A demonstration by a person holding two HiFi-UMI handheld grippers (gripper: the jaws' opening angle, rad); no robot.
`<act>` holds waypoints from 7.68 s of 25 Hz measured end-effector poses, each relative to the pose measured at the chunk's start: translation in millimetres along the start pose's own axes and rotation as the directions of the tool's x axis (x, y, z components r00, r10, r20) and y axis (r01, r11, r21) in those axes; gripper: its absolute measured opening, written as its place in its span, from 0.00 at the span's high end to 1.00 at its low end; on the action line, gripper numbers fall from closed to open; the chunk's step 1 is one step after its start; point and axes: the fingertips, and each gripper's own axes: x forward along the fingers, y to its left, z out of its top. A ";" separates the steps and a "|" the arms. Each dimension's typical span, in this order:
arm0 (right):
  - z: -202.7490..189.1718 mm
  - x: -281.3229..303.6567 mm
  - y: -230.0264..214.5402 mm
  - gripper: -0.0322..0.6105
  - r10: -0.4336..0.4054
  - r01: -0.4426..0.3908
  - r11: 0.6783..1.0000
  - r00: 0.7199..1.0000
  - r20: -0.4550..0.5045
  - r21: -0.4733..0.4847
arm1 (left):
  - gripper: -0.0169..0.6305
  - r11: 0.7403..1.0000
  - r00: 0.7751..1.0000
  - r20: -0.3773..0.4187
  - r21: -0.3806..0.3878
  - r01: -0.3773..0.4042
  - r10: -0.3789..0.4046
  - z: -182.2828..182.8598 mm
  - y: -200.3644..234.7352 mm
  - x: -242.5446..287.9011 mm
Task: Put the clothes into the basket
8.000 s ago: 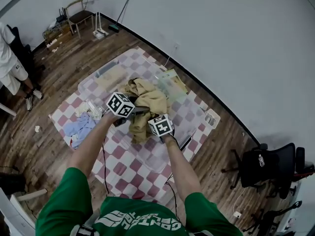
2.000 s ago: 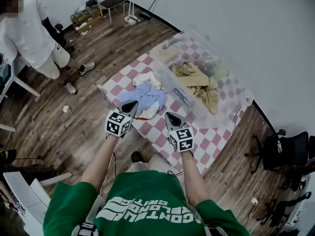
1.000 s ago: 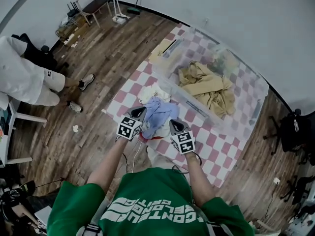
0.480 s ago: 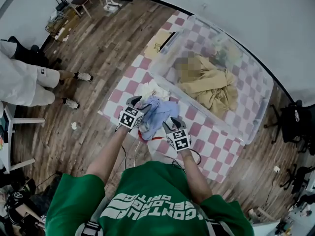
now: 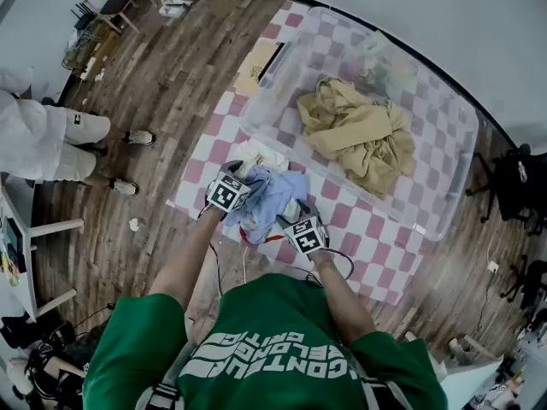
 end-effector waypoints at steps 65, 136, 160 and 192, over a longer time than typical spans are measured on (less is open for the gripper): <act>113.5 -153.2 34.8 0.57 0.063 0.077 0.938 0.921 0.385 -0.338 | 0.68 0.975 0.861 0.458 -0.132 -0.181 0.222 116.9 -160.5 -155.9; 175.6 -172.0 -291.6 0.57 -0.119 0.144 0.977 0.979 0.165 -0.155 | 0.68 0.987 0.981 0.182 0.155 0.040 -0.068 370.1 -145.2 81.5; 127.0 -98.7 -316.7 0.57 -0.046 0.045 0.998 0.999 -0.016 -0.053 | 0.68 0.990 0.998 -0.025 0.132 0.057 -0.054 317.0 -113.5 166.8; 174.2 -354.8 -221.0 0.91 -0.176 0.228 0.973 0.839 0.514 -0.040 | 0.97 0.969 0.902 0.432 0.225 -0.107 0.000 366.3 -232.2 -66.3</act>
